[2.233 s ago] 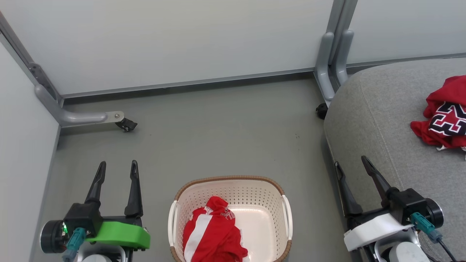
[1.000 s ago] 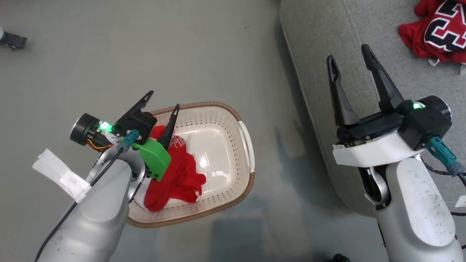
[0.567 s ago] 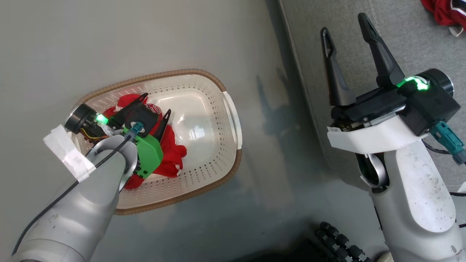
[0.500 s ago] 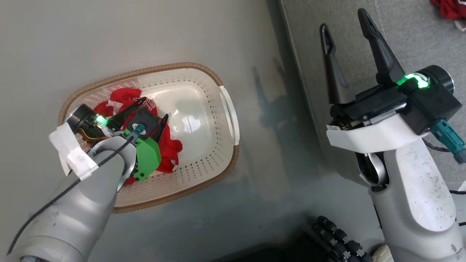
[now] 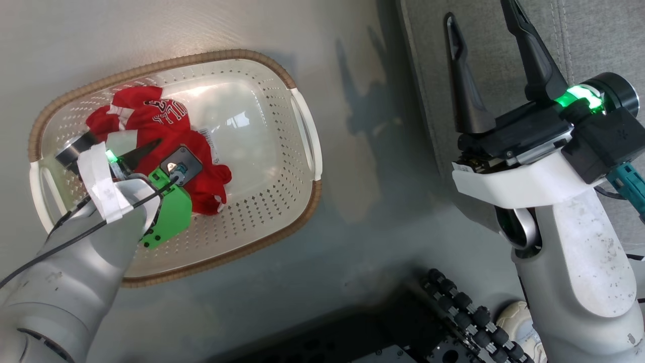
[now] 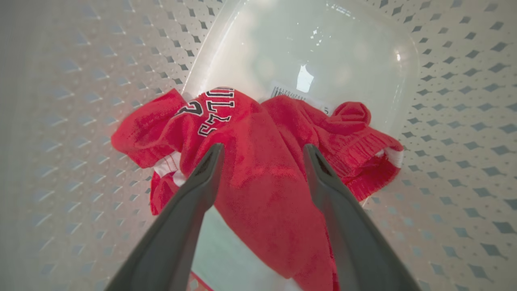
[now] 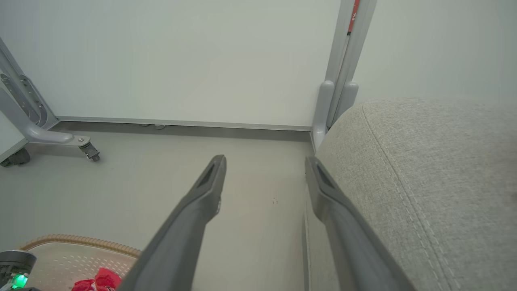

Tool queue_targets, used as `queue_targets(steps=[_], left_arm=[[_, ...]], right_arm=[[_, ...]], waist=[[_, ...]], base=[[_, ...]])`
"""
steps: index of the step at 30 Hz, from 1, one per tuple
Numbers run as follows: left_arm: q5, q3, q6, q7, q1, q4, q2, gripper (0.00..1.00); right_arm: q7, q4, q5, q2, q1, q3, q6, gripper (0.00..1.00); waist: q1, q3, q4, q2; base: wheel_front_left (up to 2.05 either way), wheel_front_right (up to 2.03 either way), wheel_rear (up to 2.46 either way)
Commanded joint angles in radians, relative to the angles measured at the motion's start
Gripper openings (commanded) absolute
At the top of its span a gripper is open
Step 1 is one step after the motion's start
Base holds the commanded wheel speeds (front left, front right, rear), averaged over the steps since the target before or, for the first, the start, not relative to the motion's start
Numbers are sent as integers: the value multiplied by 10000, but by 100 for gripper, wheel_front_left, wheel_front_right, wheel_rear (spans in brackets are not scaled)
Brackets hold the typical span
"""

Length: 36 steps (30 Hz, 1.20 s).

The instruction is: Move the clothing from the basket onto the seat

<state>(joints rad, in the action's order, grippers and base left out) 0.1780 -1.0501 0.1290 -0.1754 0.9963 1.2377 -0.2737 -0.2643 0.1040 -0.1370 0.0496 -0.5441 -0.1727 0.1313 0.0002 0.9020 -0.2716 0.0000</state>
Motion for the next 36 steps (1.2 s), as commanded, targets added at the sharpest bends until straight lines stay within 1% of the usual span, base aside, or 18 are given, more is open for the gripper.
queue_targets(steps=[1, 4, 8, 12, 18, 21, 22, 23, 24, 30, 36], left_arm=[[-18, -175, 24, 233, 213, 115, -168, 100], [-163, -759, 24, 816, 460, 240, -310, 100], [-64, -1350, 24, 1502, 652, 350, -467, 100], [71, -1743, 24, 1863, 864, 387, -519, 100], [383, -1989, 25, 2163, 1060, 400, -315, 100], [491, -2020, 25, 2092, 1176, 394, -137, 100], [500, -2034, 25, 2063, 1226, 394, -97, 88], [579, -2039, 25, 1990, 1240, 390, -35, 25], [557, -2055, 25, 1968, 1260, 391, 6, 0], [583, -2153, 25, 1909, 1323, 420, 193, 0], [1029, -2207, 25, 1179, 1048, 231, 311, 0]], right_arm=[[-3, 74, 71, 17, -88, -10, -10, 100], [-3, 162, 174, 17, -149, -45, -10, 100], [-3, 260, 356, 18, -191, -80, -10, 100], [-3, 391, 462, 17, -171, -33, -10, 100], [-3, 622, 543, 18, 0, 32, -10, 100], [-3, 680, 567, 17, 88, 77, -10, 100], [-3, 688, 567, 17, 106, 84, -10, 100], [-3, 687, 564, 17, 121, 92, -10, 100], [-3, 683, 566, 17, 126, 90, -10, 100], [-3, 624, 562, 17, 50, 90, -10, 100], [-2, 473, 513, 18, 12, 121, -10, 100]], waist=[[-2, 335, -40, 0], [-2, 567, -17, 0], [-2, 823, -10, 0], [-2, 1075, -13, 0], [-2, 1320, -30, 0], [-2, 1391, -12, 0], [-2, 1403, -8, 0], [-2, 1412, 1, 0], [-2, 1418, 8, 0], [-2, 1311, 92, 0], [-2, 816, 264, 0]], base=[[0, 0, 0], [0, 0, 0], [0, 0, 0], [0, 0, 0], [0, 0, 0], [0, 0, 0], [0, 0, 0], [0, 0, 0], [0, 0, 0], [0, 0, 0], [0, 0, 0]])
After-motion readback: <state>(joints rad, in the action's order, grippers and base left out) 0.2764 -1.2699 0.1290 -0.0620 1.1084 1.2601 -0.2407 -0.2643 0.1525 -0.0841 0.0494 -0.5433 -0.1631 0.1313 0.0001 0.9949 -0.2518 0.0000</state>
